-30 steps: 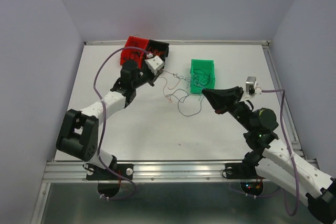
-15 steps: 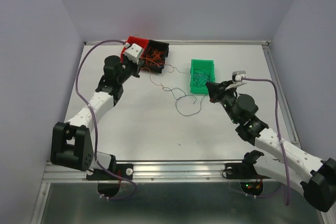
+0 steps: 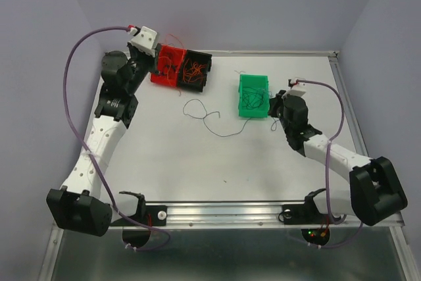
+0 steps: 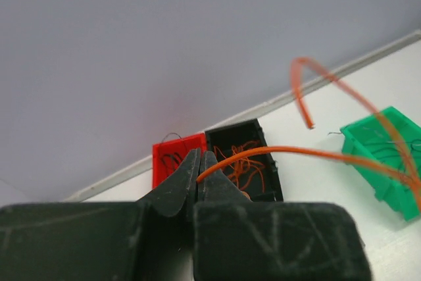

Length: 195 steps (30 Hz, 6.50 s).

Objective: Untangle the cables

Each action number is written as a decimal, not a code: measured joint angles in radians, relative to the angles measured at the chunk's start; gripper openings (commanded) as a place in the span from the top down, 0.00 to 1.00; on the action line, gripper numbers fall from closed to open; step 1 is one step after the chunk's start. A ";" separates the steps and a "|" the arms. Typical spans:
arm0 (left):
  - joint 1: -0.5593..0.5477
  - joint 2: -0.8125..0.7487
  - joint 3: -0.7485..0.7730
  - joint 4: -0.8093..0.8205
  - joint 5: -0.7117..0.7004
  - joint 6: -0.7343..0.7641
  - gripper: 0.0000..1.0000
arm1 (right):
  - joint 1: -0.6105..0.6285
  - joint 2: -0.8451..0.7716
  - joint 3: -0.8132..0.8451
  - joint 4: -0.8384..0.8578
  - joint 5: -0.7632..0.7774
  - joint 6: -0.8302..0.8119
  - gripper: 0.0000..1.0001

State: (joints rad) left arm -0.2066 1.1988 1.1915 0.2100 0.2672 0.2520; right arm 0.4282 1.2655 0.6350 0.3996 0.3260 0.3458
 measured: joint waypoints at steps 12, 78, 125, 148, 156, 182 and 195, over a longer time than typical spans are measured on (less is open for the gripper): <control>0.013 -0.067 0.146 -0.072 -0.014 0.003 1.00 | -0.100 0.028 0.000 0.005 -0.151 0.035 0.99; -0.014 -0.150 -0.154 0.056 0.148 -0.100 1.00 | -0.100 -0.667 0.012 -0.595 -0.431 -0.016 0.99; -0.029 0.035 -0.099 0.086 0.143 -0.082 1.00 | -0.043 0.644 0.678 -0.745 -0.118 -0.197 0.87; -0.030 0.796 0.362 0.311 0.061 0.033 1.00 | -0.014 0.253 0.495 -0.647 -0.125 -0.169 0.56; -0.030 0.842 0.369 0.309 -0.028 0.108 1.00 | -0.012 0.122 0.421 -0.592 -0.129 -0.154 0.56; -0.068 1.037 0.630 -0.082 -0.062 0.082 0.58 | -0.002 -0.028 0.331 -0.540 -0.147 -0.128 0.56; -0.078 1.009 0.600 -0.190 -0.116 0.060 0.20 | -0.002 -0.027 0.330 -0.524 -0.151 -0.125 0.56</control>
State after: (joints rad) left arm -0.2844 2.2074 1.7916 0.0204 0.1509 0.3119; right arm 0.4267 1.2385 0.9646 -0.1242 0.1745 0.2207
